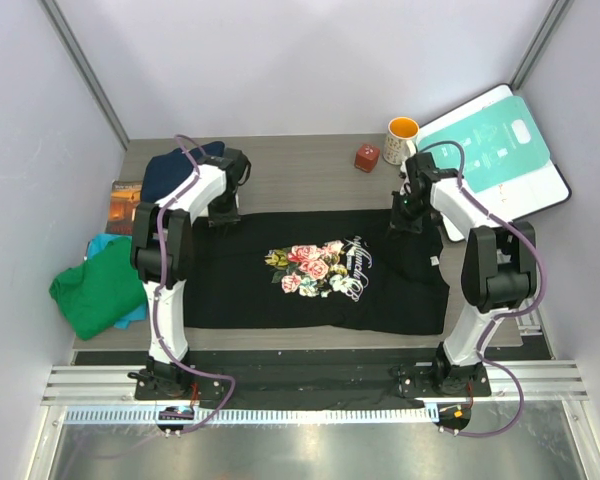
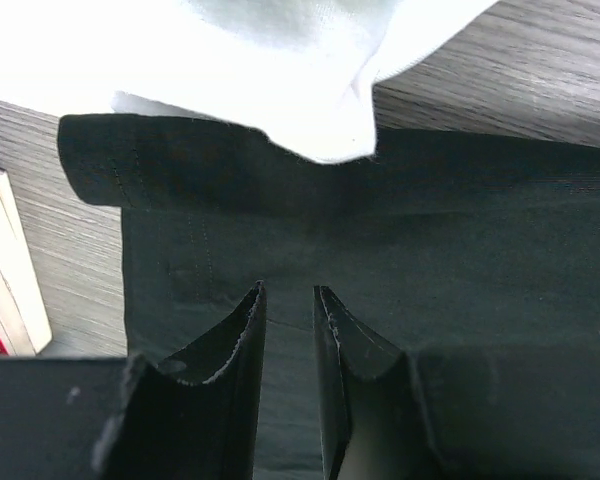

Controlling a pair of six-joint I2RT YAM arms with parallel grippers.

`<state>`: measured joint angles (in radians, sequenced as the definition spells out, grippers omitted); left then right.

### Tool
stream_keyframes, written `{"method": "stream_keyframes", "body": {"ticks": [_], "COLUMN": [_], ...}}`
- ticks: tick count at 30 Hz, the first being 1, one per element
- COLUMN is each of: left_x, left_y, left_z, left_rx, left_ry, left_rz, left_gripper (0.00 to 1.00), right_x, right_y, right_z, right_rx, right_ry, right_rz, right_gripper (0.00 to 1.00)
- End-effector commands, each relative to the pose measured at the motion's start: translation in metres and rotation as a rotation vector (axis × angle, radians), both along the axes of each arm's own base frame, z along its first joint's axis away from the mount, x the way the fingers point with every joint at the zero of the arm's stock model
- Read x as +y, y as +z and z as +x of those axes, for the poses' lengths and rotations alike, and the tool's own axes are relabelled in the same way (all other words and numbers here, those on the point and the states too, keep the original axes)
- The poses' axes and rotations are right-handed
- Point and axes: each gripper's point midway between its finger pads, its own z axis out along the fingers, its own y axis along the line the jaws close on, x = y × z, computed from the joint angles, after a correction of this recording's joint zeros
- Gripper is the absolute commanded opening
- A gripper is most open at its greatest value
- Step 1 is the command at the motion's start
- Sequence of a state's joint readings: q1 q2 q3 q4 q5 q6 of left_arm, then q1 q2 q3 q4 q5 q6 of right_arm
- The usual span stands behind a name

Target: Fold and stack the t-shirts

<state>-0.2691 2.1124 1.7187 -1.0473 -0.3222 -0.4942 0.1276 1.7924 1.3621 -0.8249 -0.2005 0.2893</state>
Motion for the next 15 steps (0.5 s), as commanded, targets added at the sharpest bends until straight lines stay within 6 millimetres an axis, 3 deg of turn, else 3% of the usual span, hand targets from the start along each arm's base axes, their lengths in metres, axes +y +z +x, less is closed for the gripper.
{"method": "stream_keyframes", "body": {"ticks": [1, 9, 13, 15], "left_x": [-0.001, 0.001, 0.000, 0.001], "left_y": [0.009, 0.009, 0.008, 0.009], "left_z": [0.008, 0.007, 0.007, 0.007], "left_rx": [-0.035, -0.036, -0.029, -0.034], "left_ry": [0.001, -0.007, -0.007, -0.009], "left_rz": [0.005, 0.012, 0.010, 0.011], "left_gripper": [0.26, 0.27, 0.26, 0.27], "right_x": [0.029, 0.059, 0.069, 0.069], "right_y": [-0.003, -0.011, -0.021, -0.023], "right_z": [-0.030, -0.064, -0.078, -0.078], "right_rx": [0.112, 0.211, 0.248, 0.249], "right_ry": [0.053, 0.094, 0.121, 0.113], "right_rz": [0.041, 0.025, -0.007, -0.023], "right_gripper": [0.19, 0.21, 0.38, 0.38]}}
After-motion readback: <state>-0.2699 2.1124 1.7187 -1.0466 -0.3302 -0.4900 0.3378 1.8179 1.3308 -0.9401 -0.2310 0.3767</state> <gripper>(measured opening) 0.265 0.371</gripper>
